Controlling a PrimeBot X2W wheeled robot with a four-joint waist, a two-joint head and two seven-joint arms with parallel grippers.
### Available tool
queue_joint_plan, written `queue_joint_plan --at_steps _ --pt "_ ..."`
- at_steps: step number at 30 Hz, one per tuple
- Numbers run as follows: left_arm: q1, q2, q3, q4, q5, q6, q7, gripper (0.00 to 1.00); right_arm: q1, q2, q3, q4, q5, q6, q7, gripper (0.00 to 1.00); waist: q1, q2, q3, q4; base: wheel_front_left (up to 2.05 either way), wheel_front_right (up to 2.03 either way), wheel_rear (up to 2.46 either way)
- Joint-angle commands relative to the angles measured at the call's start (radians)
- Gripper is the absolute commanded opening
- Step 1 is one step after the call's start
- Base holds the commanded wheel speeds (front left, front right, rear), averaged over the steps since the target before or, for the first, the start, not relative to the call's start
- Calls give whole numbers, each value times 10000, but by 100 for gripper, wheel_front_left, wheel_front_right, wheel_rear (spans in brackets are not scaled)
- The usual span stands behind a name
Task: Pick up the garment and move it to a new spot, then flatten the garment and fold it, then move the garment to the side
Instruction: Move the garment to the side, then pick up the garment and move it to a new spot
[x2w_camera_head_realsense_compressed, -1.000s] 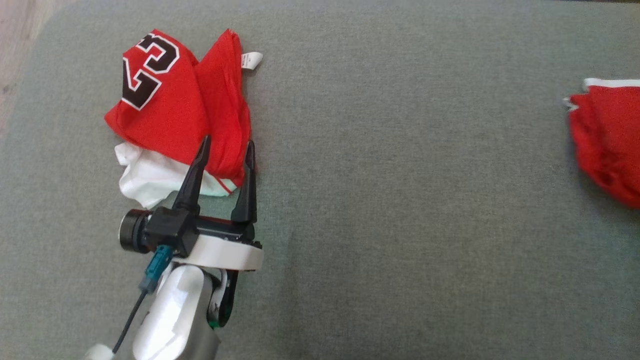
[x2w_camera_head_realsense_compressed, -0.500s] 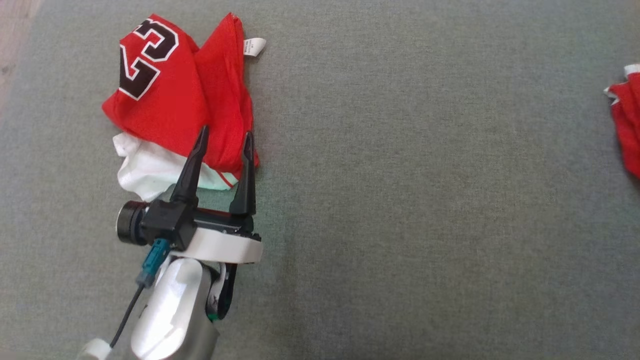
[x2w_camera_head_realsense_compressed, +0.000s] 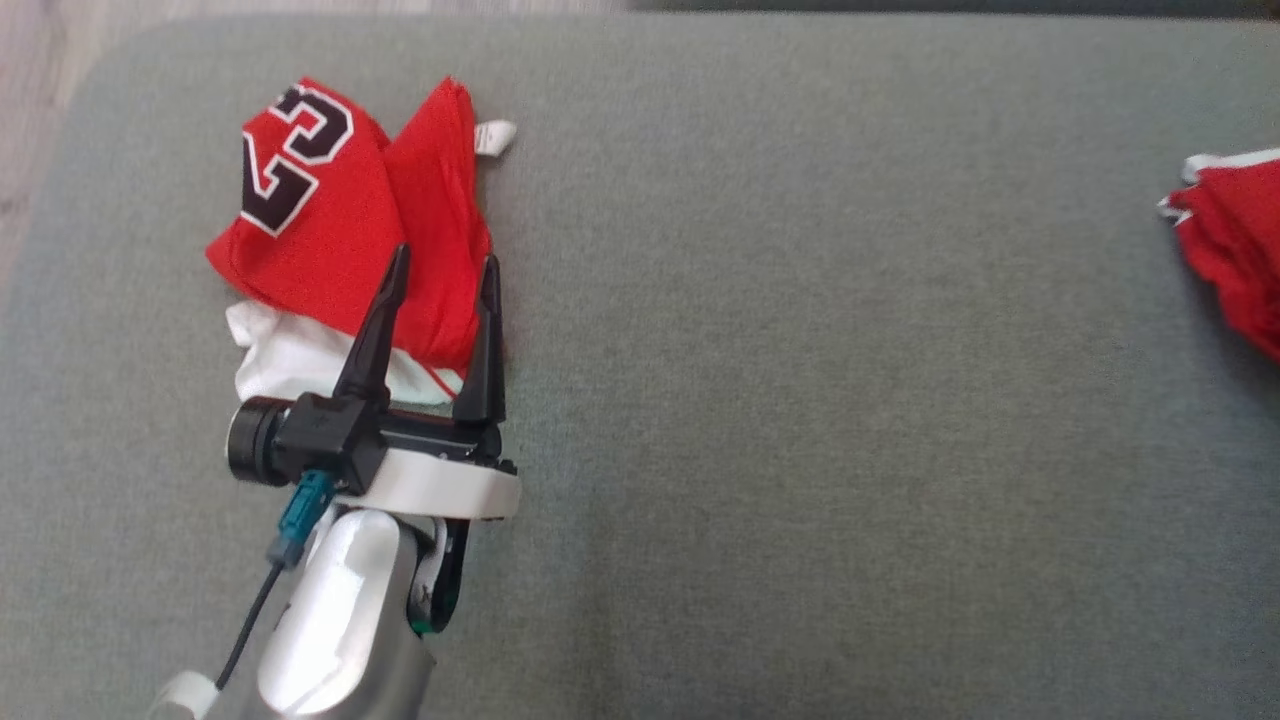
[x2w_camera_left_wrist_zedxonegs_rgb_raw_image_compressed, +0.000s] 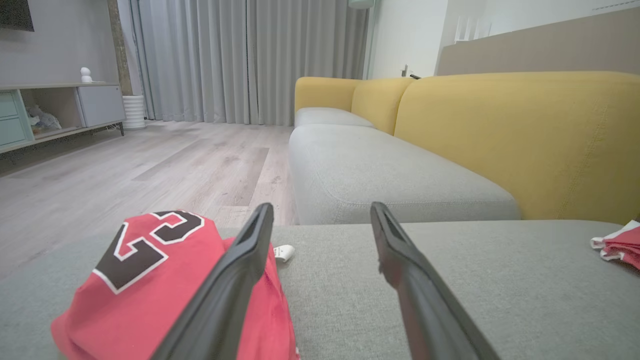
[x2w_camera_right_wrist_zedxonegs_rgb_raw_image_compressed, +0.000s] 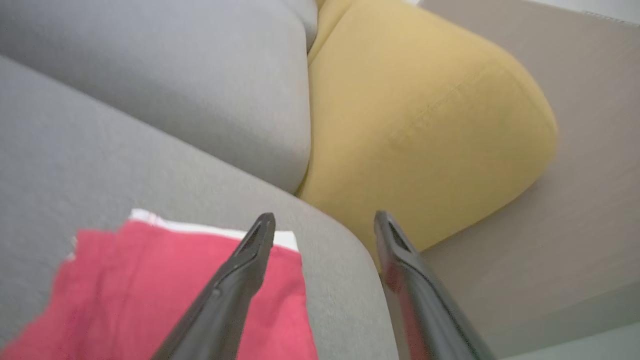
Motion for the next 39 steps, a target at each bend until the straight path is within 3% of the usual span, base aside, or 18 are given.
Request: queue_joint_plan --at_steps 1,14,17,28,39 --pt "-60 100 398 -299 44 -21 -49 100 62 32 33 -552 77 -7 -193 100 1 0 -343 -144 0 0 0" --pt "675 100 560 -352 103 35 -49 100 1647 3902 546 -4173 1968 -7 -887 100 1 0 -1788 -387 0 0 0" --pt "911 100 624 -407 84 39 -49 100 2503 4442 767 -4814 2524 -7 -1010 100 1 0 -1915 -400 0 0 0" --pt "1729 100 795 -623 36 67 -49 100 4814 4718 1567 -4797 4972 -7 -1372 100 1 0 -2170 -396 0 0 0" --pt "2045 100 793 -714 -49 170 -49 100 5597 4721 1895 -5157 5169 -7 -1393 100 1 0 -2312 -430 0 0 0"
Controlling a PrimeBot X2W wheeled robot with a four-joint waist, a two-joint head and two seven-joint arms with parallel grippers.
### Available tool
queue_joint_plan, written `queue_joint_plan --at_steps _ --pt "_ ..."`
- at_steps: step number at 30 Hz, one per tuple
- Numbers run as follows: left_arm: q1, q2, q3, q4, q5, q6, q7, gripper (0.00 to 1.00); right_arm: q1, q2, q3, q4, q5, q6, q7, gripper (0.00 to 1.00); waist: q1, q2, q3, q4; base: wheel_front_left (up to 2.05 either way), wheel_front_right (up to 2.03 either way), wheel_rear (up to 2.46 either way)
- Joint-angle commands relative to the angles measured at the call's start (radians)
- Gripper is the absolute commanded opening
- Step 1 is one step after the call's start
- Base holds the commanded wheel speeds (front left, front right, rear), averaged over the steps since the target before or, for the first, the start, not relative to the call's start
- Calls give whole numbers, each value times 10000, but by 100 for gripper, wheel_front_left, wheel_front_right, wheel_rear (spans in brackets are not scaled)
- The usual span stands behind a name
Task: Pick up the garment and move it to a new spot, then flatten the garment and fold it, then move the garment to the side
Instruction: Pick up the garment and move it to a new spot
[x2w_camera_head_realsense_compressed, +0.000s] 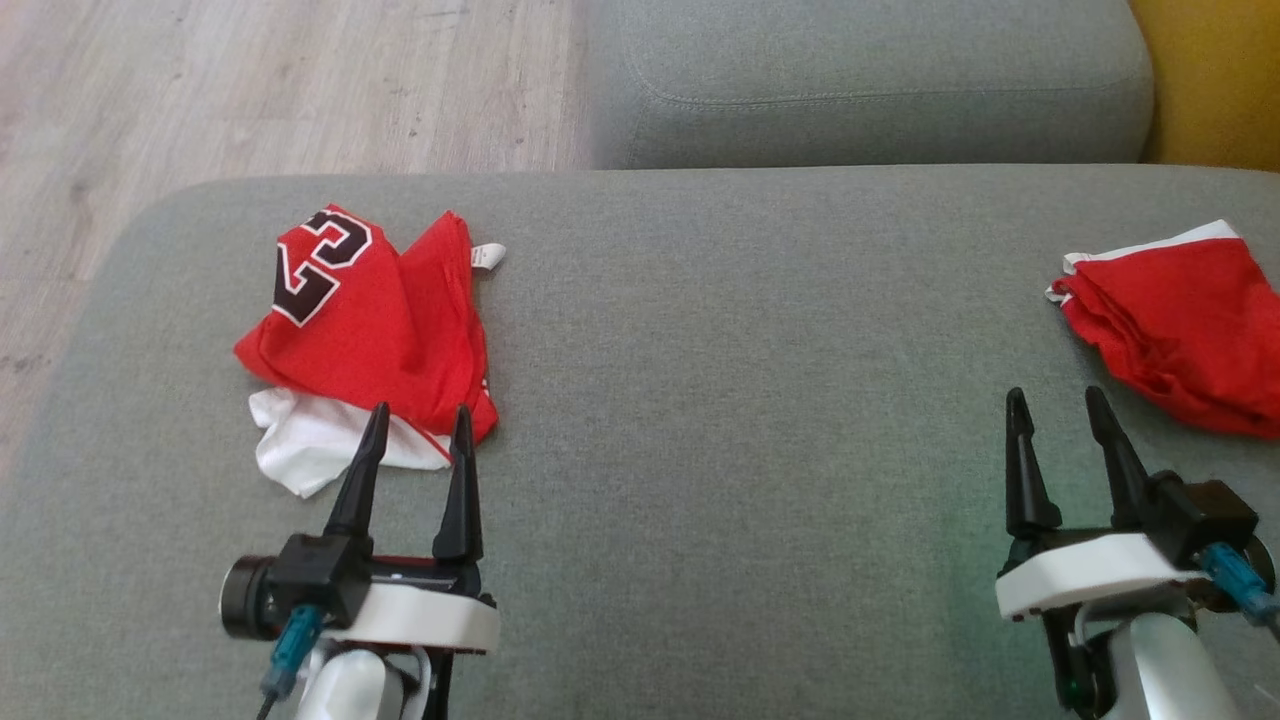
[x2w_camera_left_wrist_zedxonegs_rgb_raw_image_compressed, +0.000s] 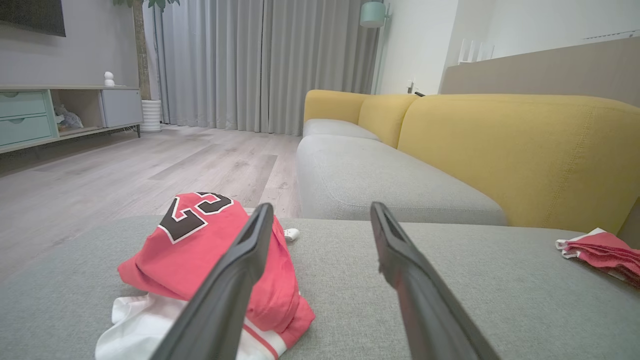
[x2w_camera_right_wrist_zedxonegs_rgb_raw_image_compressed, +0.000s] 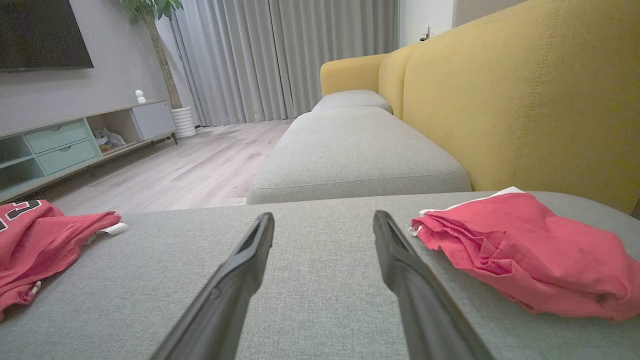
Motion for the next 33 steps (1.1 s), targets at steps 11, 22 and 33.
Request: queue_joint_plan --at_steps 11,22,33 --pt "-418 81 271 -153 74 51 -51 100 -75 -34 633 -560 75 -7 -134 100 0 -1 -69 499 0 0 0" --pt "-256 81 526 74 264 6 -51 100 285 -34 1540 -640 402 -7 -135 100 0 -1 -307 1872 0 0 0" --pt "-157 81 614 151 346 -65 -51 100 422 -34 1866 -631 626 -7 -135 100 0 -1 -366 2847 0 0 0"
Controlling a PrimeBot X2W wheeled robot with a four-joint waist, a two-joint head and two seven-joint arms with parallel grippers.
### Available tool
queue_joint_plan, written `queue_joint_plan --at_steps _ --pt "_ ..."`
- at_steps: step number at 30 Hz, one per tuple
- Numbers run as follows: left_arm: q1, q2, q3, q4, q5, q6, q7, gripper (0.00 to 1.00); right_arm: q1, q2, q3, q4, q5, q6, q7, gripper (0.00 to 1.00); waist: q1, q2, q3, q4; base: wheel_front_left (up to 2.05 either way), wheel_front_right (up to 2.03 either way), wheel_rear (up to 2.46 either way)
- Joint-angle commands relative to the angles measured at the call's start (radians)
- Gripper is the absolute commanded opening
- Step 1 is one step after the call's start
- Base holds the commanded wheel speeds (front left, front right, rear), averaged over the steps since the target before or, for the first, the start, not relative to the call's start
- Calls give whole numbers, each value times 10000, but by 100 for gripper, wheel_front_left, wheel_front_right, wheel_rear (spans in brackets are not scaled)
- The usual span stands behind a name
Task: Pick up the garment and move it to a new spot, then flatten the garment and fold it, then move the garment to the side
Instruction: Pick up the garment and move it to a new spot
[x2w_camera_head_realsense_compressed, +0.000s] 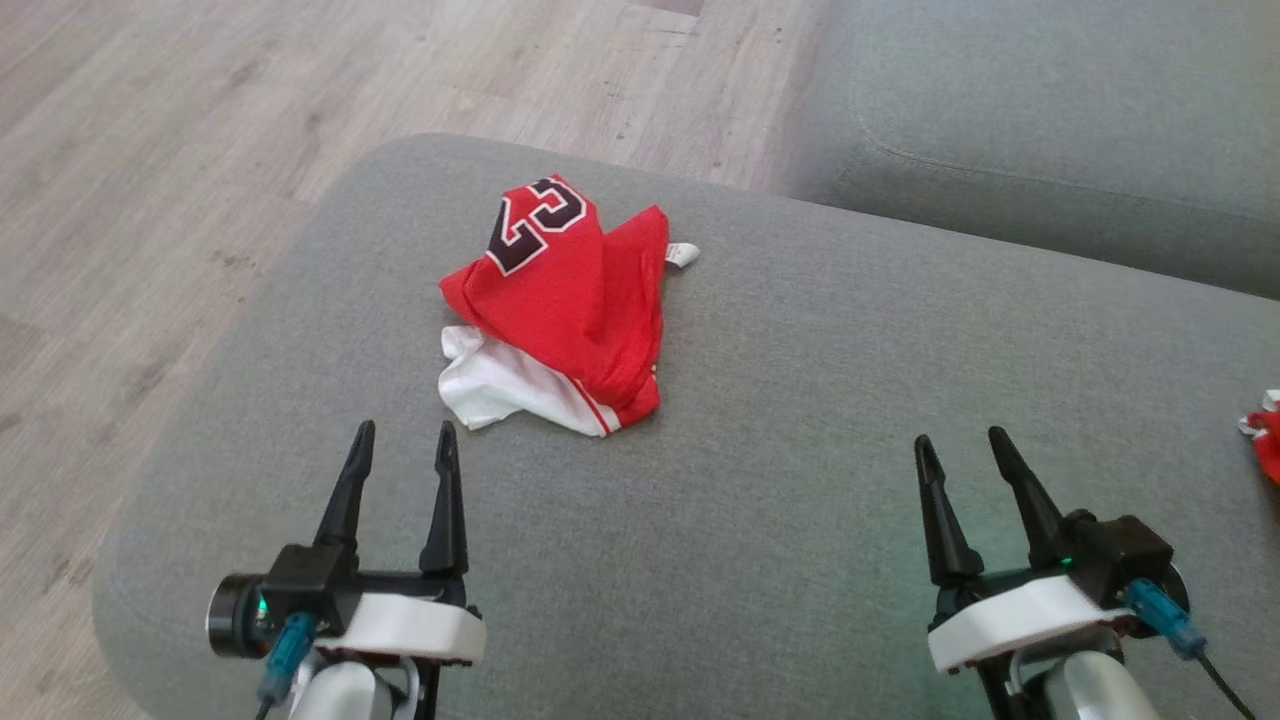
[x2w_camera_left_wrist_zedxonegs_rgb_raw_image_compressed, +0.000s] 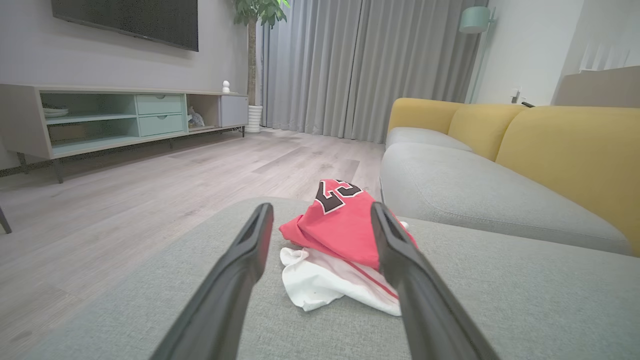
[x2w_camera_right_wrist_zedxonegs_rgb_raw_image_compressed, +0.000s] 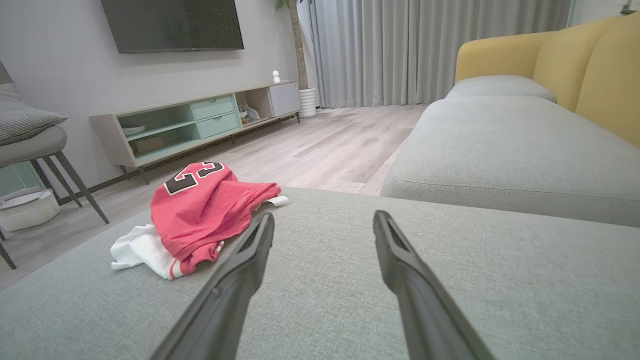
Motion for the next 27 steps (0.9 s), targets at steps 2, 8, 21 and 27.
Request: queue_joint_plan --at_steps 2,8,21,27 --pt "-240 68 368 -294 128 -62 -51 100 -214 -40 265 -321 58 -7 -108 100 0 0 44 25 0 0 0" --pt "-519 68 411 -153 250 -248 -51 100 -410 -39 250 -269 -47 -7 -108 100 0 0 453 -282 0 0 0" --pt "-3227 428 -1091 2726 827 -1331 762 100 -1068 -39 -40 -232 -436 -7 -108 100 0 0 1914 -1446 0 0 0" --pt "-4323 621 -1181 3952 974 -1264 824 100 -1335 -39 48 -209 -489 -7 -109 100 0 0 2323 -1878 0 0 0"
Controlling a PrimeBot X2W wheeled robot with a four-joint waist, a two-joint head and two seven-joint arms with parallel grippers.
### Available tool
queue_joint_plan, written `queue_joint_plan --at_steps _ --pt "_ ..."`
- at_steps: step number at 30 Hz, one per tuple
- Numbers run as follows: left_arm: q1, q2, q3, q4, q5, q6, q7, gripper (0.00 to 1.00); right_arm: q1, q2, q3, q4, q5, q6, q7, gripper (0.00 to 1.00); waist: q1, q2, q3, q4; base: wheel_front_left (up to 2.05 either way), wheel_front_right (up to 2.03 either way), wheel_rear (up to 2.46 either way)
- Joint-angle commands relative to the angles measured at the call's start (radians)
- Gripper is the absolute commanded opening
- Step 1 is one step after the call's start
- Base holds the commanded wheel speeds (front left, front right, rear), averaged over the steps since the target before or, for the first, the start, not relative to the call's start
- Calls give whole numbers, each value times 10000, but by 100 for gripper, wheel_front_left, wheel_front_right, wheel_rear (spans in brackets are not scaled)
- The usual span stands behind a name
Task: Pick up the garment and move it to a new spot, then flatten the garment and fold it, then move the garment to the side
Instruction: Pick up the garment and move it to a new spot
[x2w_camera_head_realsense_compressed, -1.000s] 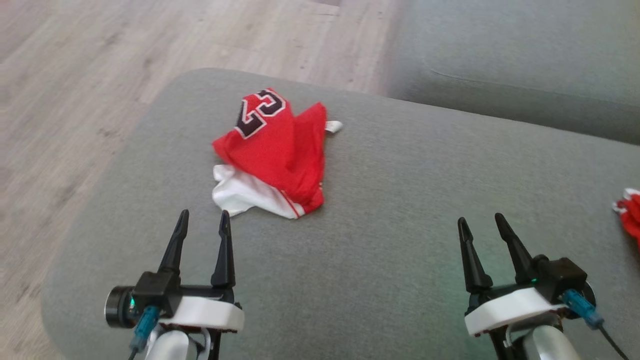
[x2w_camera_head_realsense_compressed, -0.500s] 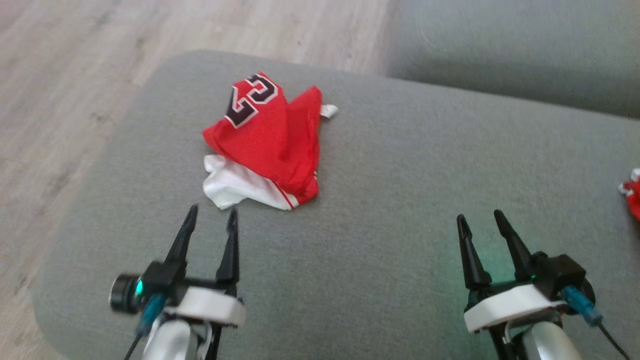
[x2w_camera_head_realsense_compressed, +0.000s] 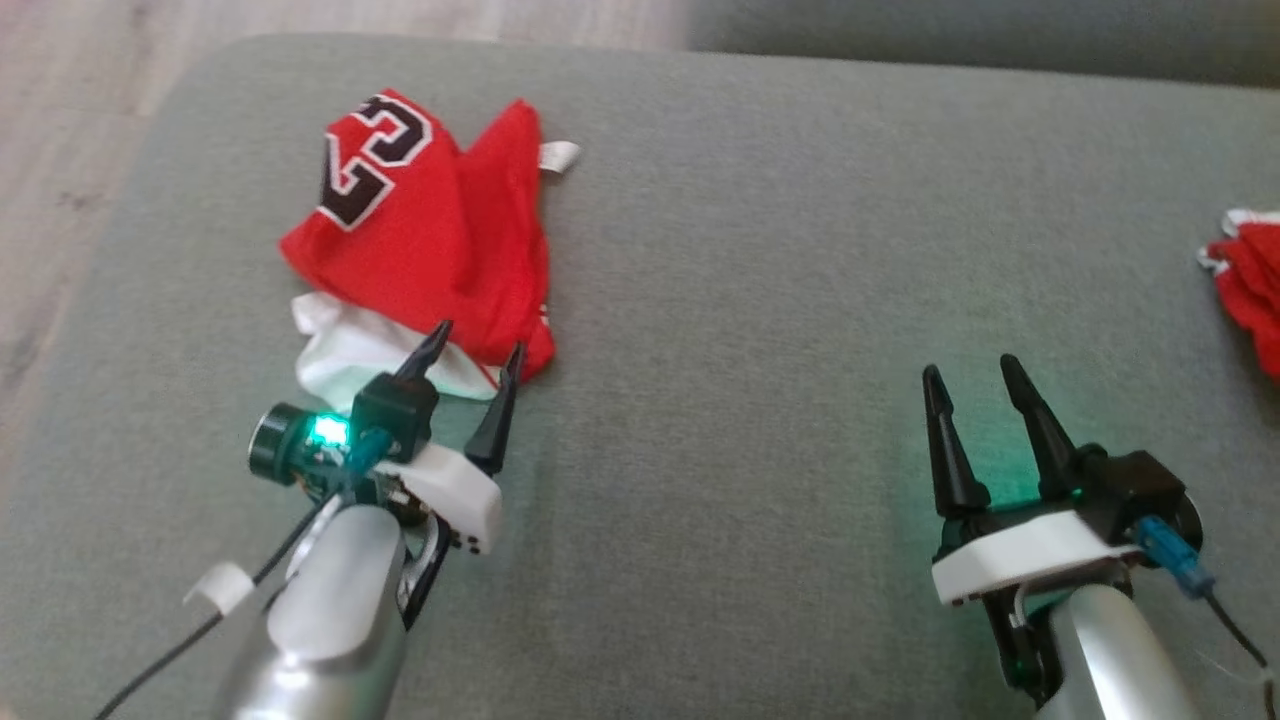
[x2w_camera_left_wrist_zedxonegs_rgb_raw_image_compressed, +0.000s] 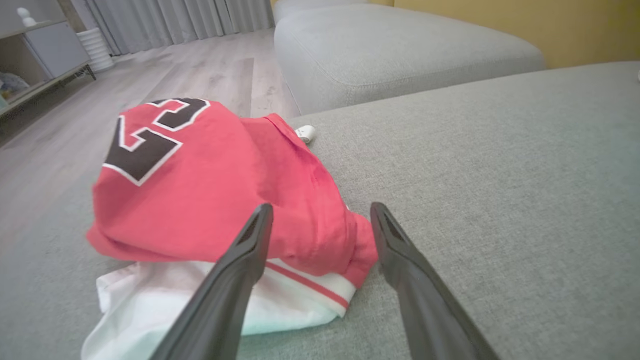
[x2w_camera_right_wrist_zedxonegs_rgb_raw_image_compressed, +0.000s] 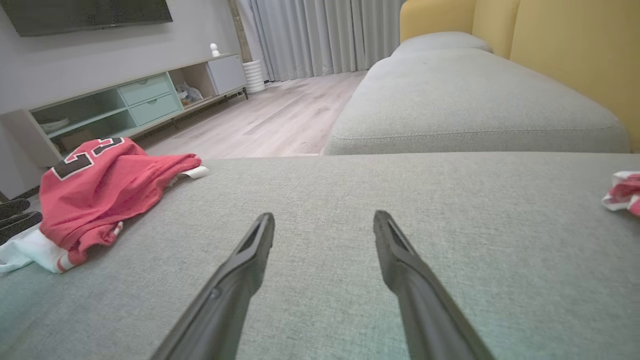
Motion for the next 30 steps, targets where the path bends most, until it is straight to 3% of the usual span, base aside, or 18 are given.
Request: queue_joint_plan --at_steps 1,7,8,9,19,30 --pt "-587 253 209 55 34 31 -41 100 -384 -34 251 -264 -112 -7 -109 100 -3 0 242 -268 0 0 0" --pt "-1251 315 164 1303 29 88 319 100 -531 -34 239 -243 -118 -7 -109 100 -3 0 408 -502 0 0 0" --pt "-1333 303 176 1475 -31 74 365 94 -549 -34 248 -238 -116 -7 -109 100 -3 0 421 -529 0 0 0" --pt "-1410 290 165 1632 -93 46 404 0 -564 -34 254 -235 -113 -7 -109 100 -3 0 430 -555 0 0 0" --pt "-1996 382 270 1674 -542 -67 -619 0 -538 -33 200 -139 29 -7 -109 100 -3 0 82 -739 0 0 0" --pt "-2811 560 431 -1041 -1945 -168 -732 0 -333 -33 312 -173 550 -7 -109 100 -3 0 -674 -1246 0 0 0"
